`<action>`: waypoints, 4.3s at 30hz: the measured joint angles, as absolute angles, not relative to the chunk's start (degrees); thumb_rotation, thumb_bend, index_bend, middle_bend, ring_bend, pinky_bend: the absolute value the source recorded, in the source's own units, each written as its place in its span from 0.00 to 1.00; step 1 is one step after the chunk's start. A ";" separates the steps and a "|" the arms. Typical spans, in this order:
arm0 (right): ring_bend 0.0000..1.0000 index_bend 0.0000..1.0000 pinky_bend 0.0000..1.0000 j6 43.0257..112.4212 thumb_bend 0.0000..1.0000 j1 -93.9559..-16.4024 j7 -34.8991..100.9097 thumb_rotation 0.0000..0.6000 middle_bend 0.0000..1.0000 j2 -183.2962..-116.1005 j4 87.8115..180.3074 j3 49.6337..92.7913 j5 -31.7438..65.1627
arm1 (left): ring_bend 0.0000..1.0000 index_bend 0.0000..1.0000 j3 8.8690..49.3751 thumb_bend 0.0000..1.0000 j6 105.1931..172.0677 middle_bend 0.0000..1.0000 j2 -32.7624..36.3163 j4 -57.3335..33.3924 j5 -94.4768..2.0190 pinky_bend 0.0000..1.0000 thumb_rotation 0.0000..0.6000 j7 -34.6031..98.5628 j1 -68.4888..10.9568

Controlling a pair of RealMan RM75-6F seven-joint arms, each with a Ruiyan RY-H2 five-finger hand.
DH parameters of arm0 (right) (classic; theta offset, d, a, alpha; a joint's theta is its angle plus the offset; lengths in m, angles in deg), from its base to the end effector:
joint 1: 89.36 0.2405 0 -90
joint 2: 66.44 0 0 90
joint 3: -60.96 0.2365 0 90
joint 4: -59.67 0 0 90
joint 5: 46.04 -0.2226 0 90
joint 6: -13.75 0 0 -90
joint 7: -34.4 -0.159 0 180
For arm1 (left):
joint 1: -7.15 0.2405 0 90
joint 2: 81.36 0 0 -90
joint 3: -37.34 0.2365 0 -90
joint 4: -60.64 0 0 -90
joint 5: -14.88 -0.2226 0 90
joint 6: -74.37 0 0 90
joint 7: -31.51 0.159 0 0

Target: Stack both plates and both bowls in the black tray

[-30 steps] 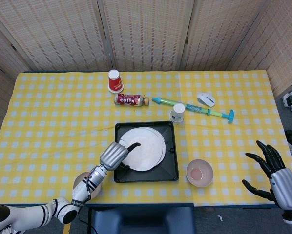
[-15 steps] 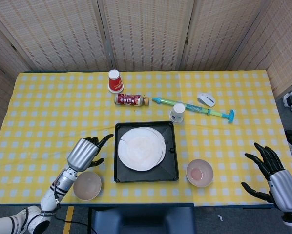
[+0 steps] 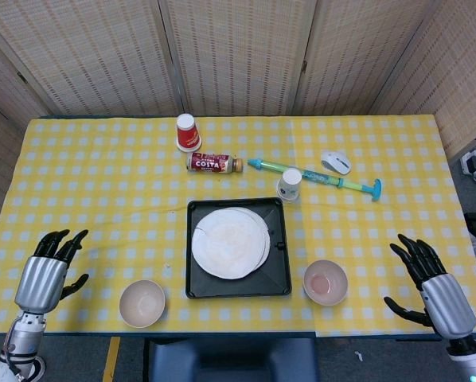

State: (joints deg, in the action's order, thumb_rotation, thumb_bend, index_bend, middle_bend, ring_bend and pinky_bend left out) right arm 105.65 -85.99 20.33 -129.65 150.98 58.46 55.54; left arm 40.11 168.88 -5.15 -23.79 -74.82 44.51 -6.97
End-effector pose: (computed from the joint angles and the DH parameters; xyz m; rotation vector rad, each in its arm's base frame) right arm -0.2697 -0.1622 0.1313 1.5256 -0.9900 1.2006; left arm -0.2566 0.2174 0.0917 -1.5161 -0.5965 -0.9893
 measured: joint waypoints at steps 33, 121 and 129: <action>0.82 0.42 0.83 80.96 0.25 -76.42 54.00 1.00 0.85 -131.20 162.21 57.11 51.39 | 0.38 0.18 38.28 0.19 168.25 0.51 -11.09 -26.83 -74.32 0.44 1.00 38.02 0.35; 0.85 0.69 0.87 68.69 0.43 -58.99 62.15 1.00 0.91 -136.87 165.80 67.69 35.92 | 0.41 0.18 36.79 0.20 159.34 0.55 -14.79 -31.04 -73.48 0.47 1.00 36.58 1.18; 0.85 0.69 0.87 62.13 0.43 -49.61 69.59 1.00 0.91 -146.82 160.95 72.00 23.65 | 0.41 0.17 36.04 0.20 159.57 0.55 -15.26 -30.51 -72.74 0.47 1.00 34.08 1.19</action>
